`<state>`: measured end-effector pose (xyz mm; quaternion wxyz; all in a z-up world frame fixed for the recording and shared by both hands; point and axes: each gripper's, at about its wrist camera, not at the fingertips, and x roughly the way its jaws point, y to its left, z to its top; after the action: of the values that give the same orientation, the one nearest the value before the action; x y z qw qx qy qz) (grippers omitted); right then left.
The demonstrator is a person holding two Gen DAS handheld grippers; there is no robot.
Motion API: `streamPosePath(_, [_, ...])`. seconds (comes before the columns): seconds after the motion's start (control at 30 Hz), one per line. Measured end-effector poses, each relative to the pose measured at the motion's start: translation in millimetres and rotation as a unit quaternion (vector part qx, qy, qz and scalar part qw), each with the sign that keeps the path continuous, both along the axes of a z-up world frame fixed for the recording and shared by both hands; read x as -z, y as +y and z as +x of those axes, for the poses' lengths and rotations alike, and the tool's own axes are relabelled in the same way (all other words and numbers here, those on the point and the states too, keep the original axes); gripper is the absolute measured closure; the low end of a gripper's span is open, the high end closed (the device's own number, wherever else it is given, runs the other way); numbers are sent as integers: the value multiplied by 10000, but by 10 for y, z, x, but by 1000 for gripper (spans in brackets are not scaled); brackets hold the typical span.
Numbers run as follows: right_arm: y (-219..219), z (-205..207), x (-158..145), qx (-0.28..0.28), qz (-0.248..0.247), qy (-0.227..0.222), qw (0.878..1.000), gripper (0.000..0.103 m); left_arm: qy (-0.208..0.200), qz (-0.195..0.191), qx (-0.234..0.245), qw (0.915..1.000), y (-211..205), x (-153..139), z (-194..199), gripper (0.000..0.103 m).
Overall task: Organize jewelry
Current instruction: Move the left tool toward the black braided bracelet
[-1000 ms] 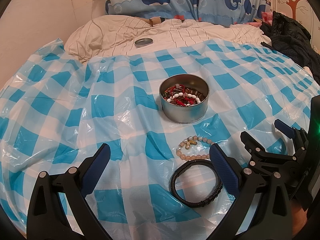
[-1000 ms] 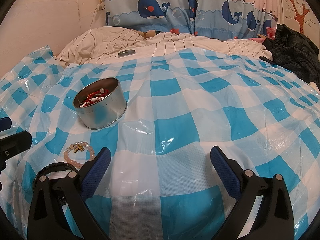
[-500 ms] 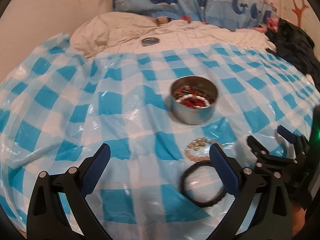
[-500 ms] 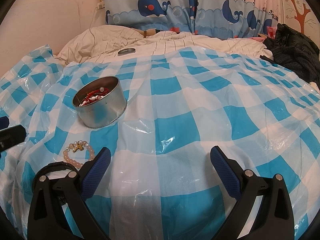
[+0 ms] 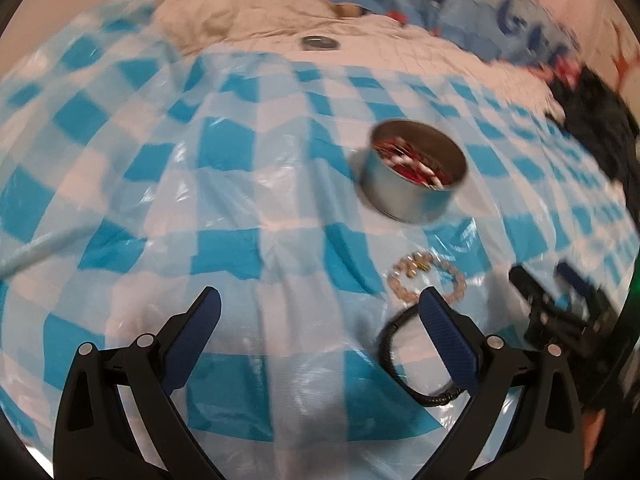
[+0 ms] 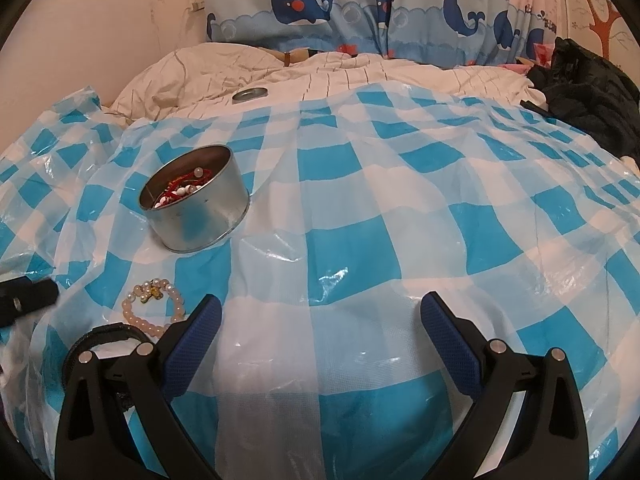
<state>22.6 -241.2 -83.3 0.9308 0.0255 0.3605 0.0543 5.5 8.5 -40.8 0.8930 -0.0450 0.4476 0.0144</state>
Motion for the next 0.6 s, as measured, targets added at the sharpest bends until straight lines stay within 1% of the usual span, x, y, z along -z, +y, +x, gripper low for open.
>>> streamPosePath(0.07, [-16,-8,2,33,29,32,10000,8,-56,385,238,9990,-180,13,12,8])
streamPosePath(0.13, [-31,-9,0,57,71,44,9999,8,-104,671,455,9967,-324,19,14,8])
streamPosePath(0.17, [-37,12,-3,64,89,52,9999,8,-108,744,556,9956,-380,21,9,8])
streamPosePath(0.27, [-60,7,-3,83,140,76,9998,8,-74,793,733,9941,-478,36,7,8])
streamPosePath(0.6, [-65,71,-23,113,170,111,9997,7,-13,851,1000,9913,-587,69,73,8])
